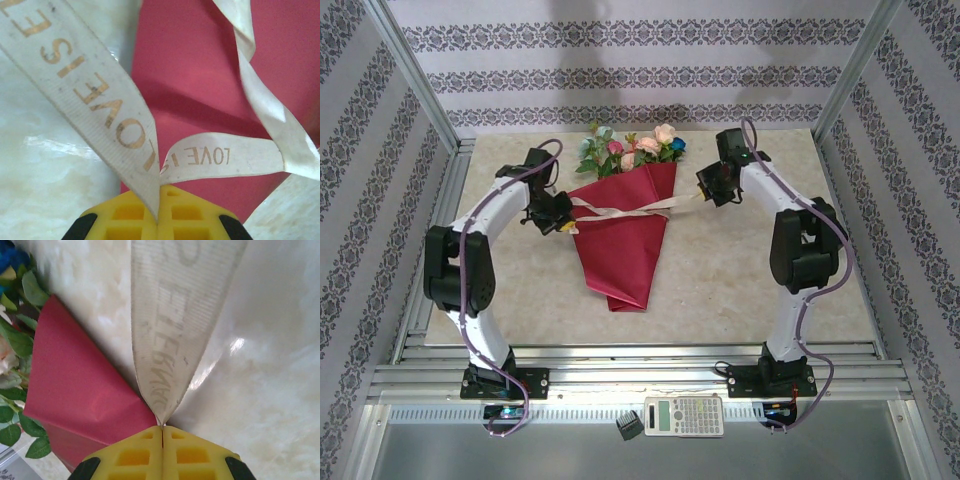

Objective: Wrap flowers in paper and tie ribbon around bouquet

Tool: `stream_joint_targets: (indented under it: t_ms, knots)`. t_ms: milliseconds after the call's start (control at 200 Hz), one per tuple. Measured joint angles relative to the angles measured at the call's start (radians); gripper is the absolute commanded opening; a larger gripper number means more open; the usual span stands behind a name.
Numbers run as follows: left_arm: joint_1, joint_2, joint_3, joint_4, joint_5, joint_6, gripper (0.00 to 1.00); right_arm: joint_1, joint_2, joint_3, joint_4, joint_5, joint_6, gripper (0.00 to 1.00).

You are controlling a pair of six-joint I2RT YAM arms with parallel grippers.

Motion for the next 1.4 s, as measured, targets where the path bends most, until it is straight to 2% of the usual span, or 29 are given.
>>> stream_joint_targets:
  t_ms: [215,465,619,779,984,1074,1219,1289,1399]
  knots:
    - [0.087,-0.095,-0.076,-0.003,0.002,-0.078,0.0,-0.103,0.0,-0.009,-0.007,0.001,-0.063,0.0]
    - [0.224,-0.185,-0.259,0.001,-0.004,-0.183,0.0,-0.196,0.008,-0.008,-0.032,0.0,-0.131,0.0]
    - [0.285,-0.179,-0.289,0.006,-0.005,-0.208,0.0,-0.237,0.018,-0.008,-0.041,0.0,-0.156,0.0]
    - [0.297,-0.098,-0.237,0.026,0.0,-0.208,0.0,-0.253,0.048,-0.003,-0.046,-0.005,-0.18,0.0]
    - [0.281,0.06,-0.133,0.044,0.018,-0.196,0.22,-0.253,0.063,-0.004,-0.051,-0.01,-0.201,0.0]
    - [0.266,0.072,-0.108,0.045,0.016,-0.192,0.39,-0.253,0.063,-0.012,-0.049,-0.01,-0.205,0.0]
    - [0.235,0.072,-0.055,0.037,-0.001,-0.206,0.62,-0.253,0.062,-0.039,-0.048,-0.01,-0.21,0.0]
    - [0.209,0.068,-0.05,0.032,-0.01,-0.225,0.7,-0.253,0.062,-0.053,-0.048,-0.01,-0.212,0.0]
    - [0.147,0.032,-0.098,0.034,-0.007,-0.303,0.75,-0.253,0.062,-0.068,-0.048,-0.01,-0.214,0.0]
